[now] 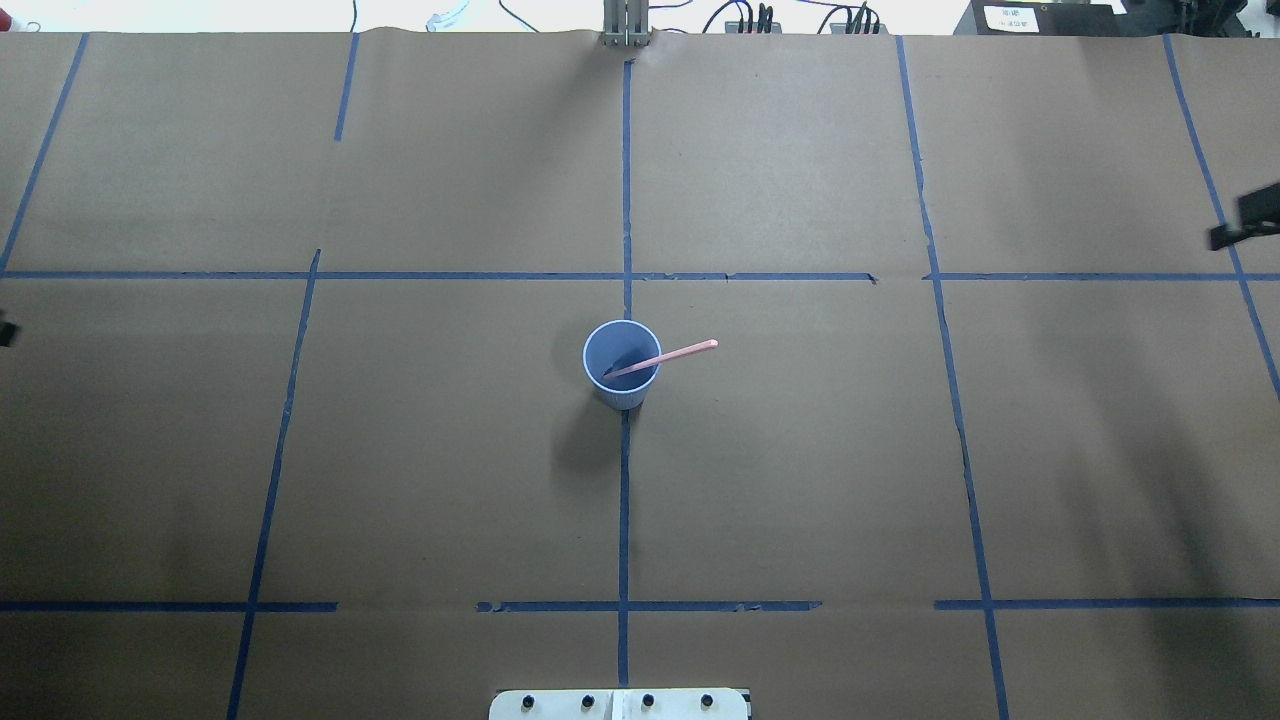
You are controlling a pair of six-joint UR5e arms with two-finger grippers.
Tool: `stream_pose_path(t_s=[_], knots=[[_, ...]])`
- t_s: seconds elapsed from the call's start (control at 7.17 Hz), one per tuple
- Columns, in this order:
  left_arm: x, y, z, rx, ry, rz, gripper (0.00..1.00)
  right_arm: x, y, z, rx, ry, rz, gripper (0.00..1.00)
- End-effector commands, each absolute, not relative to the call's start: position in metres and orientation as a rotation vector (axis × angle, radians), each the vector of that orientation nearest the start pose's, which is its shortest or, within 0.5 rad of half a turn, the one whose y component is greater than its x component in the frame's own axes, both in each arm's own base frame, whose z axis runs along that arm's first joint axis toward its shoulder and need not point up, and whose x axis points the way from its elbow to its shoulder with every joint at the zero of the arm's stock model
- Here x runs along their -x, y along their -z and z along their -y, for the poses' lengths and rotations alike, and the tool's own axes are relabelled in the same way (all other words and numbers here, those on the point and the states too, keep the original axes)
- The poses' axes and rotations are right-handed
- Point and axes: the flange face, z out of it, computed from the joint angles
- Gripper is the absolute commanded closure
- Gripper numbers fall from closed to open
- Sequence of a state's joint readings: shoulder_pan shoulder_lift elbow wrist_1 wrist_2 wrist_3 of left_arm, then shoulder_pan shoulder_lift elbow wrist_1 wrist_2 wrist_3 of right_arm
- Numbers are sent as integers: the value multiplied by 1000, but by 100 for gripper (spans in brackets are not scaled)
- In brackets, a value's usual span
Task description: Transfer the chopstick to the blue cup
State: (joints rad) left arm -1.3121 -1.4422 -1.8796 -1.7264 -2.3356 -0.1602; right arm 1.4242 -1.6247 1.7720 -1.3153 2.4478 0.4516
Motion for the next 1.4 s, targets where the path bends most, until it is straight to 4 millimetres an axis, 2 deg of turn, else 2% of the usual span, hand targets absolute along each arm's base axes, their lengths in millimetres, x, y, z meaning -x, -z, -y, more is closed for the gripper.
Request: stream_pose_path(t_s=[0.0,0.14,0.28,0.42,0.56,0.7,0.84,1.26], knots=[[41,-622,446,-173,-226,-810,0,-68,-620,472,-150,46,784,0],[69,-630,441,-143,-247,-805,0,-94,-633,465,-109,115,754,0],[95,-619,445,-122,-198,-803,0,-99,-635,464,-88,150,757,0],[97,-615,445,-80,-165,-814,0,-99,-640,462,-79,144,760,0],[97,-593,449,-47,-146,-819,0,-98,-655,458,-54,134,770,0],[97,-590,454,-28,-132,-808,0,-97,-654,462,-57,136,773,0],[96,-597,454,-11,-132,-794,0,-97,-652,464,-61,137,777,0],[95,-594,449,-25,-154,-769,0,-96,-649,463,-62,125,793,0]])
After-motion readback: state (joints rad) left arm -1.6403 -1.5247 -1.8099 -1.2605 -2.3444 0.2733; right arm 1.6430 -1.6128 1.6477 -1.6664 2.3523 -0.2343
